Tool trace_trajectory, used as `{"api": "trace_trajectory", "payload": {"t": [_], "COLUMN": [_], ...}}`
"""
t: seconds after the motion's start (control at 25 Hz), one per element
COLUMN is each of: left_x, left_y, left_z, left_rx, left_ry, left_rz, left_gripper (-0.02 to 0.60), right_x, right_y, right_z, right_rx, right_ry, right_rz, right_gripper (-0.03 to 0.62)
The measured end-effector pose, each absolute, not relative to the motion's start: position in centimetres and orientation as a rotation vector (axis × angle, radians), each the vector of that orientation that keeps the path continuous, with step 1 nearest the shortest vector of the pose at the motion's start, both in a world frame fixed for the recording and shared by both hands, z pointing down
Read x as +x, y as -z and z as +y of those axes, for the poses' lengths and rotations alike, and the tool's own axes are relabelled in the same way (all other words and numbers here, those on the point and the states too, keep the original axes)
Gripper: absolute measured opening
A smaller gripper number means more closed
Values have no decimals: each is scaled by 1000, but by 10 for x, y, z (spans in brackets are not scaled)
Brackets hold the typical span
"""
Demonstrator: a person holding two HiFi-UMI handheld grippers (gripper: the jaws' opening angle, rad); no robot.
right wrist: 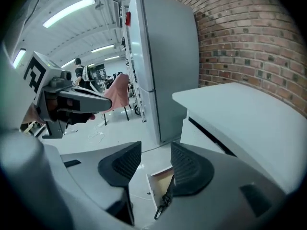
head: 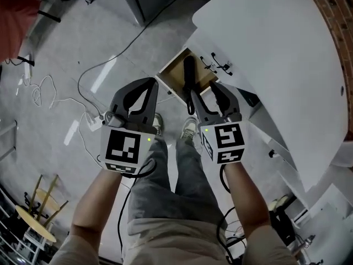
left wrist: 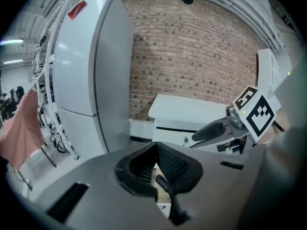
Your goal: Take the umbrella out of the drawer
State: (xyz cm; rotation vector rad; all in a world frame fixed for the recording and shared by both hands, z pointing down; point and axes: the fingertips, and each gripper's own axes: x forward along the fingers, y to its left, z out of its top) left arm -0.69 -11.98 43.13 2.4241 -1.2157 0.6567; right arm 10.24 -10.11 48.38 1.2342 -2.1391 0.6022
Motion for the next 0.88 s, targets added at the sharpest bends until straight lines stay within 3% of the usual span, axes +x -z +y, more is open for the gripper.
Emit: {"api": "trace_trajectory", "payload": {"t": [0.88], "left_x": [-2], "left_y": [-721], "left_z": [-102], "left_rx": [2283], "left_ry": [-802], "left_rz": [-1126], "left_gripper": [8], "right_x": [118], "right_y": [-833], "right_z": [-67], "right_rx": [945], "right_ry": [-732], "right_rz": [-1868], "right_gripper": [264]}}
